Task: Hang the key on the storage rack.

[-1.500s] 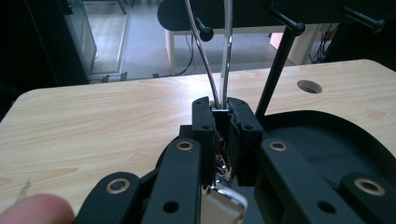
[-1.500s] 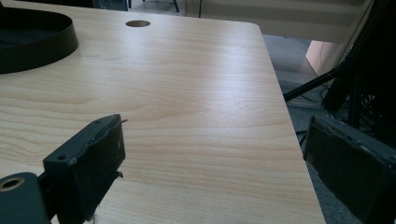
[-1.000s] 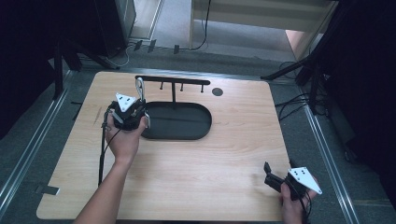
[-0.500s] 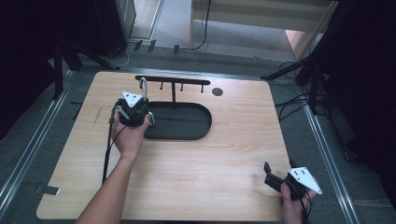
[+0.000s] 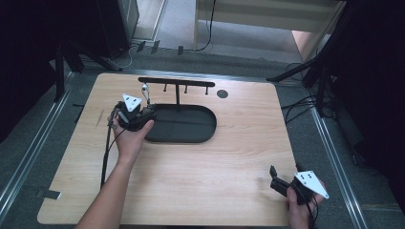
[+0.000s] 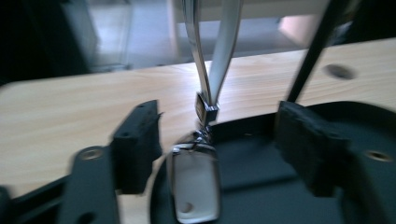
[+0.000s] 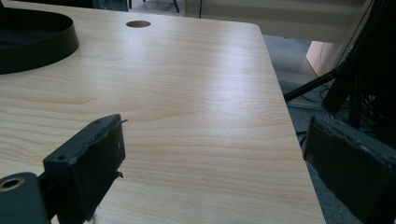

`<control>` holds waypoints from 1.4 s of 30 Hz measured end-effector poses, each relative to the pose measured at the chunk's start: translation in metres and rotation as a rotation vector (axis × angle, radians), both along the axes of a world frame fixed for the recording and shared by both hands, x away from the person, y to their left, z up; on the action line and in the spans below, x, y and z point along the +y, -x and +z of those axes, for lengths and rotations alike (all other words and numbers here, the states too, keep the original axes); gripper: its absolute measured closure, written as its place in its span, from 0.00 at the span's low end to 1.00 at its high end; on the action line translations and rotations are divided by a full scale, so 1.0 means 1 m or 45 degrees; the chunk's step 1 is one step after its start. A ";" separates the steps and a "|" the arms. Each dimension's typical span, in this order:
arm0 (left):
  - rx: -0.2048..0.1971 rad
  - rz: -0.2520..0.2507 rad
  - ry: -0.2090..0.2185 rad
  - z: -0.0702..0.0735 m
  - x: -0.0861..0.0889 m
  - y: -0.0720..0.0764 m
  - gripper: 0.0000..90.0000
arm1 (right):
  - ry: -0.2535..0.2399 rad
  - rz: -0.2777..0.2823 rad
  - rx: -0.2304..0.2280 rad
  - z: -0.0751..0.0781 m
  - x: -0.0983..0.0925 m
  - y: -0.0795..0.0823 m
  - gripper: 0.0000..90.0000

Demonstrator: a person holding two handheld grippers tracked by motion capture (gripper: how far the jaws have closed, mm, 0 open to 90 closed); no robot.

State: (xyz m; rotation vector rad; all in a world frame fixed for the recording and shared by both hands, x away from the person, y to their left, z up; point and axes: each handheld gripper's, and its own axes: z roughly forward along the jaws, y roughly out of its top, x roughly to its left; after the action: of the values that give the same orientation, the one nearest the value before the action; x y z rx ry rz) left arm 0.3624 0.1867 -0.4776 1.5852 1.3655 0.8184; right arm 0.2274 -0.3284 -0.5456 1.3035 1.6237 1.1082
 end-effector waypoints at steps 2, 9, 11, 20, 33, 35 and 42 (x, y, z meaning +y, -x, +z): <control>-0.013 -0.014 0.047 -0.001 0.008 0.009 0.22 | 0.001 0.000 0.001 0.000 0.000 0.000 0.06; -0.055 -0.199 0.120 -0.007 0.035 0.048 0.02 | 0.009 0.001 0.004 0.000 0.001 0.000 0.06; -0.062 -0.205 0.095 -0.009 0.041 0.059 0.02 | 0.012 0.001 0.003 0.000 0.001 0.000 0.06; -0.102 -0.239 0.087 -0.020 0.061 0.101 0.00 | 0.025 -0.007 0.000 0.000 0.002 0.000 0.06; -0.113 -0.140 0.092 -0.052 0.107 0.155 0.00 | 0.029 -0.009 0.000 0.000 0.002 0.000 0.06; -0.117 -0.111 0.096 -0.055 0.116 0.162 0.00 | 0.032 -0.010 -0.001 0.000 0.002 0.000 0.06; -0.153 -0.001 0.090 -0.062 0.143 0.184 0.00 | 0.029 -0.010 0.000 0.000 0.002 0.000 0.06</control>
State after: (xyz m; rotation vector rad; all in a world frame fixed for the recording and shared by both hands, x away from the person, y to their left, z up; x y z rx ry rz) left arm 0.1786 0.3296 -0.5393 1.4593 1.2937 0.8421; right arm 0.2272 -0.3260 -0.5457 1.2939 1.6255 1.0825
